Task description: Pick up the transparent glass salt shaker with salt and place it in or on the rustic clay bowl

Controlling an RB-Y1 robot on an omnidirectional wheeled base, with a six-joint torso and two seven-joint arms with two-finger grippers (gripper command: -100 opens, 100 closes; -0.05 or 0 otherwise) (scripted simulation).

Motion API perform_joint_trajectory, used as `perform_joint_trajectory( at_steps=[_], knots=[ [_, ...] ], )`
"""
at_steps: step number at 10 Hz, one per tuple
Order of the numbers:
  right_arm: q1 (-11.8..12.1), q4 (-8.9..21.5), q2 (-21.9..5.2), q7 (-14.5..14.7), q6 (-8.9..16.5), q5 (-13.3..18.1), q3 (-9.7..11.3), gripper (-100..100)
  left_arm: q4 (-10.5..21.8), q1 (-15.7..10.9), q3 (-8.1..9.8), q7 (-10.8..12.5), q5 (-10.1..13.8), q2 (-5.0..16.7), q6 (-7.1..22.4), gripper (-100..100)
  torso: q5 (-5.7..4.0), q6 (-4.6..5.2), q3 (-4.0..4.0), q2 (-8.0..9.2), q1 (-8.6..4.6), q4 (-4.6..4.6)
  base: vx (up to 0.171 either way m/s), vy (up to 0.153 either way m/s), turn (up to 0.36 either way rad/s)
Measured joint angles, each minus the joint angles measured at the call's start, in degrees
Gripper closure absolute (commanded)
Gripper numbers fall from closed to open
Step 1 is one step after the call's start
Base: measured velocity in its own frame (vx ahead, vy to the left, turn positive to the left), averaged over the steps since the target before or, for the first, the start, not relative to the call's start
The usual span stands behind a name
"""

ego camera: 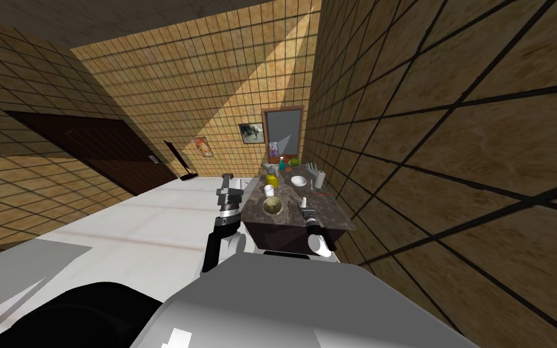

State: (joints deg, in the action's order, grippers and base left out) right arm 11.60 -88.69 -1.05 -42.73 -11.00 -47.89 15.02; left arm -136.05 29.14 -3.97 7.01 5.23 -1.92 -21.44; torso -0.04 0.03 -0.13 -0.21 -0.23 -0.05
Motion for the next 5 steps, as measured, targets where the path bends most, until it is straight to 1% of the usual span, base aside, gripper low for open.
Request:
perform_joint_trajectory(
  at_steps=[1, 2, 3, 4, 5],
  knots=[
    [-0.26, 0.38, 1.2, -0.39, 0.25, -0.33, 0.09, -100, 0.0, 0.0, 0.0, 0.0, 0.0, 0.0, 0.0, 0, 0.0, 0.0, 0.02, 0.03, 0.01, 0.0, 0.019, -0.025, 0.001],
    [-0.28, 0.42, 1.32, -0.47, 0.27, -0.36, 0.11, 0, 0.0, -0.01, 0.0, 0.0, 0.0, 0.0, 0.0, 0, 0.02, 0.0, 0.06, 0.12, 0.1, 0.02, 0.0, 0.0, 0.0],
    [-0.28, 0.41, 1.3, -0.46, 0.26, -0.35, 0.1, -100, 0.0, -0.01, -0.01, 0.0, 0.0, -0.01, 0.0, 0, 0.04, 0.0, 0.1, 0.19, 0.18, 0.04, -0.002, 0.015, 0.025],
    [-0.9, 0.7, 1.21, -0.49, 0.56, -0.51, -0.46, -100, 0.0, -0.01, -0.01, 0.0, 0.0, -0.01, 0.0, 0, 0.05, -0.01, 0.12, 0.21, 0.25, 0.05, -0.007, 0.025, 0.021],
    [-2.25, 1.95, 0.96, -0.76, 0.58, -0.73, -0.97, -100, 0.0, -0.01, -0.01, 0.0, 0.0, -0.01, 0.0, 0, 0.06, -0.01, 0.13, 0.23, 0.3, 0.05, -0.009, 0.028, 0.018]
  ],
)
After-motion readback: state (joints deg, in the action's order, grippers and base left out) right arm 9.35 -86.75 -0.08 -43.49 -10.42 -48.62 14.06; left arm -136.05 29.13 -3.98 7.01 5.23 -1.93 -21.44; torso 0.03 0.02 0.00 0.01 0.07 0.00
